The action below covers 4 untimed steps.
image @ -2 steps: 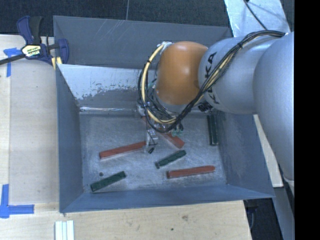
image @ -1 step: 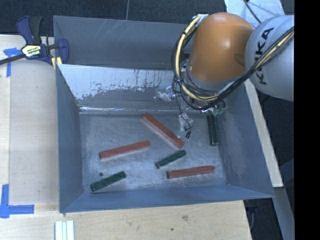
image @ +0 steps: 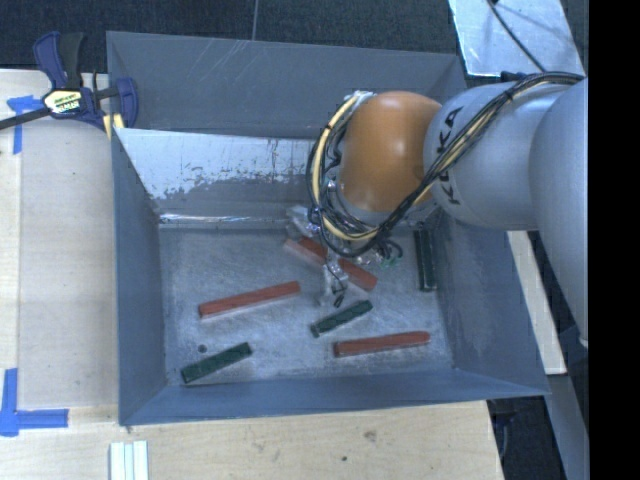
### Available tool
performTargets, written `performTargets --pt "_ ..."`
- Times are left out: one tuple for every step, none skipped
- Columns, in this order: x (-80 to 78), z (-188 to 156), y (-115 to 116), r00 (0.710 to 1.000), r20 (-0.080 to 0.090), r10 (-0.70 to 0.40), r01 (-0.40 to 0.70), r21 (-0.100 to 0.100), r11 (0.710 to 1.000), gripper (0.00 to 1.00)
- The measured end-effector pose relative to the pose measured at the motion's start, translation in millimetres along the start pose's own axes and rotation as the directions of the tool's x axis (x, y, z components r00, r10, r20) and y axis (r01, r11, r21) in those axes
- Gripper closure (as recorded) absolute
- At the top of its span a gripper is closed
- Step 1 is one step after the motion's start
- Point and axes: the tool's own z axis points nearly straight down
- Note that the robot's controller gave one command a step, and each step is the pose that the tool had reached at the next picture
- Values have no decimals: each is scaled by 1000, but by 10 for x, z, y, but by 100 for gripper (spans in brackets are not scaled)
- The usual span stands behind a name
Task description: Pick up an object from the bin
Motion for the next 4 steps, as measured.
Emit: performTargets --pt "-210 37 513 994 6 -110 110 2 994 0" --pt "-134 37 929 981 1 -194 194 1 981 0" --pt "-140 28 926 981 2 -192 192 1 981 100" --pt "-276 -1740 902 951 9 -309 309 6 951 100"
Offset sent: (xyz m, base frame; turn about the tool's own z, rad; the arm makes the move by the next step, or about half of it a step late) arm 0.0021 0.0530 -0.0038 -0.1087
